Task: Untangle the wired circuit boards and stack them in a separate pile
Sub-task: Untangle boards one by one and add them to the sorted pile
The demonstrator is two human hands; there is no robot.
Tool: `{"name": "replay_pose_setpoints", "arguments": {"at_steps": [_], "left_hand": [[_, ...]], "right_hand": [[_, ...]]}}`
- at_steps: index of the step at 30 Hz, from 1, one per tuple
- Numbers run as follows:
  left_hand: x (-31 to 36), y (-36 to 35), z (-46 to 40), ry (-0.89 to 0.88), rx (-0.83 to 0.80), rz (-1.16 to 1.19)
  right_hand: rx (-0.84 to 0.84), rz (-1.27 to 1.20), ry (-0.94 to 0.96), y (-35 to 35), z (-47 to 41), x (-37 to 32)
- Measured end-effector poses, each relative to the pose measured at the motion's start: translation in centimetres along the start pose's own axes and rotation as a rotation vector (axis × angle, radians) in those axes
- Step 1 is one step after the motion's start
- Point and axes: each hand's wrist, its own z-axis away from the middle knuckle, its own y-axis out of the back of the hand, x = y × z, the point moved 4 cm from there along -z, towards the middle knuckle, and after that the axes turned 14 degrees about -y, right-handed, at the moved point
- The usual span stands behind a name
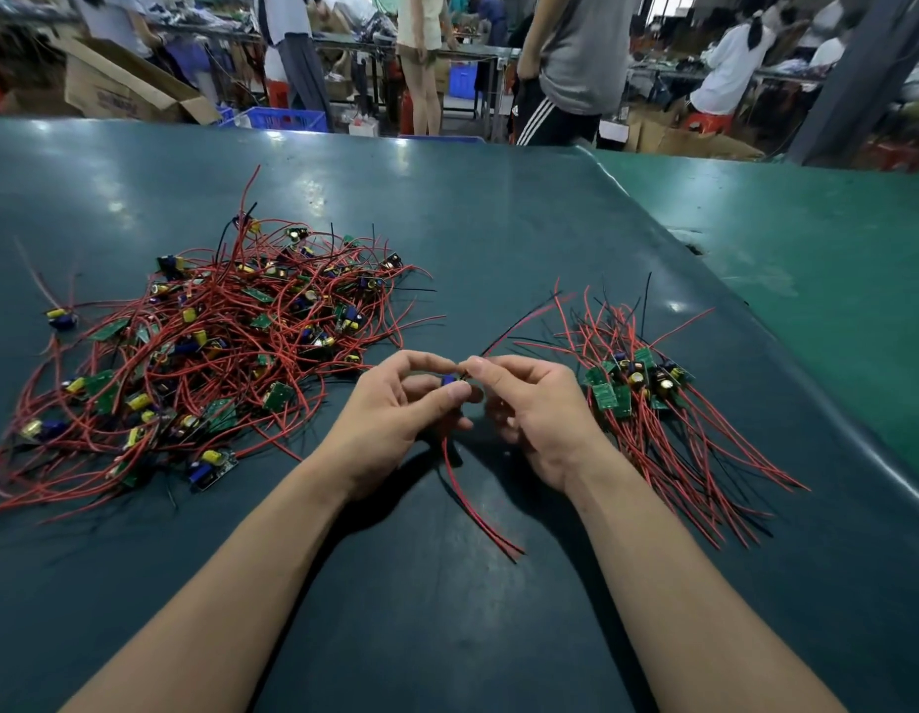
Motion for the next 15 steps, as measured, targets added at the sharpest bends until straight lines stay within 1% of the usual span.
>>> {"name": "replay_pose_setpoints", "arguments": {"at_steps": [5,7,9,12,13,14,15], "left_hand": [[0.5,-0.2,0.3,0.04,-0.055,-0.002],[0.7,-0.4,0.4,0.064,-0.105,0.009],[1.0,-0.6,0.6,0.096,-0.173,0.043],[1.6,-1.0,1.3,0.155,-0.338,0.2],[1.8,-1.2,1.6,0.161,-0.359,0.263],[2.0,-1.2,1.6,0.162,-0.34,0.327],[2.1,-1.1,1.5,0.16,-0.287,0.385]], "right_hand": [[0.108,-0.02,0.05,0.4,-0.2,-0.2],[0.179,-0.091,0.09,1.1,-0.3,-0.7],[0.249,-0.221,0.124,2.2,-0.4,-1.3],[0.3,-0.455,0.187,3.6,-0.4,-2.0],[0.296,-0.511,0.204,3.9,-0.4,-2.2],[0.281,-0.534,0.208,3.9,-0.5,-2.2],[0.255,-0.515,0.2,3.6,-0.5,-2.2]]}}
